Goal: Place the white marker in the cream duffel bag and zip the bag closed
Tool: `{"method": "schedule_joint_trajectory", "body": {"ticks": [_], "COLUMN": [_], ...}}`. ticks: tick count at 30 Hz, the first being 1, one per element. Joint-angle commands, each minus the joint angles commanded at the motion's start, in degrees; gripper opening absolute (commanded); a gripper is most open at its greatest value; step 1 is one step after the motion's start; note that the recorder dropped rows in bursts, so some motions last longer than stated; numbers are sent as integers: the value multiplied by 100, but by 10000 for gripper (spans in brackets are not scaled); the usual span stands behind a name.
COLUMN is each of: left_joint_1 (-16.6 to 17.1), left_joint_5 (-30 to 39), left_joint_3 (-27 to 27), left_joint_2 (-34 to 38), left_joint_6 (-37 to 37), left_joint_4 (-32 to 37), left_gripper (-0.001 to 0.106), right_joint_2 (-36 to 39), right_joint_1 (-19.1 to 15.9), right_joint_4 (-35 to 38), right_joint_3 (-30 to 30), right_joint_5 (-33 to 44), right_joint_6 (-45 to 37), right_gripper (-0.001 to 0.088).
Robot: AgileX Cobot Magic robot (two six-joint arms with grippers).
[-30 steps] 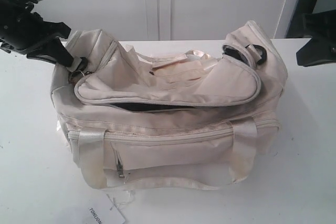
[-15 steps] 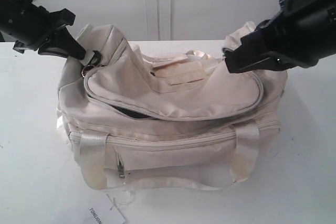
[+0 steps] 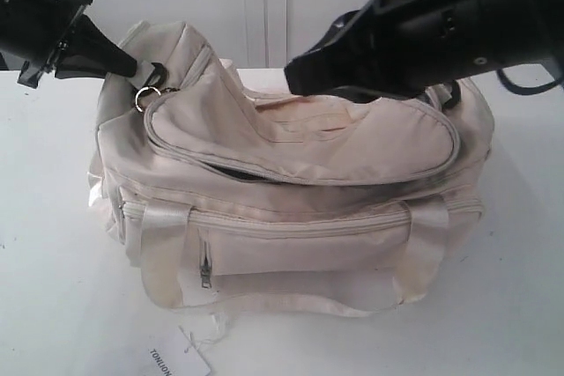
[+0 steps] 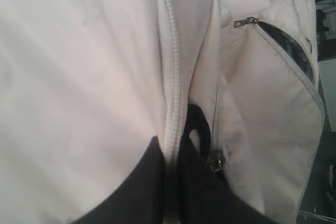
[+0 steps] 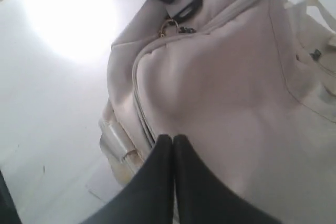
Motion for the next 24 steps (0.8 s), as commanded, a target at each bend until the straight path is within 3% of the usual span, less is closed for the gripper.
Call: {"method": "schedule_joint_trajectory", "body": {"ticks": [10, 24], "left_joint_1": [-10, -10], "left_joint_5": [88, 134], "left_joint_3": [0, 0], "left_joint_2": [0, 0], "left_joint_6": [152, 298], "left_joint_4": [-115, -142], "left_gripper": [0, 0], "right_joint_2": [1058, 2284], "right_joint_1": [965, 1072], "right_joint_4": [391, 369], "right_joint_3": [-426, -709], "right_joint_5": [-1387, -1524], "right_joint_6": [13, 329], "right_gripper": [0, 0]}}
